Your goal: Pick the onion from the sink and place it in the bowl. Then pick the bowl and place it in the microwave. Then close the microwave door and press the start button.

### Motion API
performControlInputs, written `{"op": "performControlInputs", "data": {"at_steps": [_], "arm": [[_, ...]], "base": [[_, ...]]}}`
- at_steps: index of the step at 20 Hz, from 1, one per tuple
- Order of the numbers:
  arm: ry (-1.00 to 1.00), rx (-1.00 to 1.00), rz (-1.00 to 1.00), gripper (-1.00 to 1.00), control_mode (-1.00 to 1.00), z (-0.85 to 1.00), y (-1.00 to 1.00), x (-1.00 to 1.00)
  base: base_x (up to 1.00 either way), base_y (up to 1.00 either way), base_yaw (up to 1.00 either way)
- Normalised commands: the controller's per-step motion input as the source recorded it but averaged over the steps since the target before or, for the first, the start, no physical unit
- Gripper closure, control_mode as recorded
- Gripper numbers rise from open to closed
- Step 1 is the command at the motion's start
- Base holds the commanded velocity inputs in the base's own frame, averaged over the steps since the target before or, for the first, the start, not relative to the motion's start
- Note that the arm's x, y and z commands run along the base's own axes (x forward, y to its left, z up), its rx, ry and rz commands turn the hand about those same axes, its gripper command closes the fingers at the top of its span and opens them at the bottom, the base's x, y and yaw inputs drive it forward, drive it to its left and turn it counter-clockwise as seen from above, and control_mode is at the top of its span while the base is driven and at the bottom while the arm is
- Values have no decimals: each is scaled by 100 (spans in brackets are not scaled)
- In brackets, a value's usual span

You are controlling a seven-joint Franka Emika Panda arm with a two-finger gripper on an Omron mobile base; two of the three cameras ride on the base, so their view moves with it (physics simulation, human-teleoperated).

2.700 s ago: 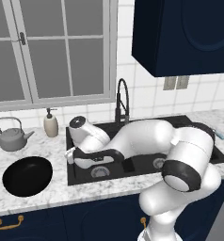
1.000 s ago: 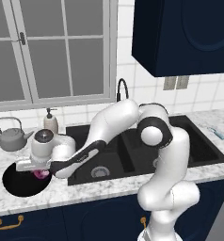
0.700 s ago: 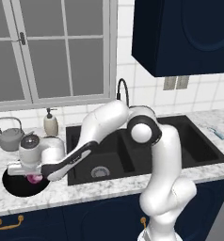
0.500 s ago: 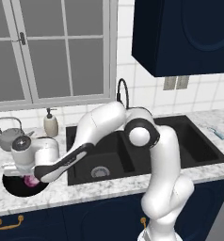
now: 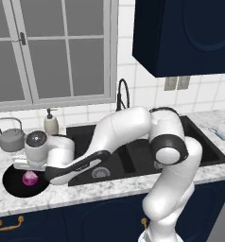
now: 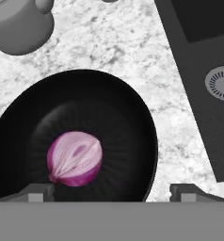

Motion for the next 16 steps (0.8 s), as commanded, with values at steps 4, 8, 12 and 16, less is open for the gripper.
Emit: {"op": "performControlInputs", "data": {"at_steps": [4,8,12,16], "arm": [[8,25,0,-100,-100,46,-71,0],[22,4,0,-100,-100,6,-27,4],[33,-2,0,-100,-100,-1,8,52],[29,-6,0,-100,-100,-3,37,66]], "base": [[0,0,0],[0,0,0],[0,0,0],[0,0,0]]}}
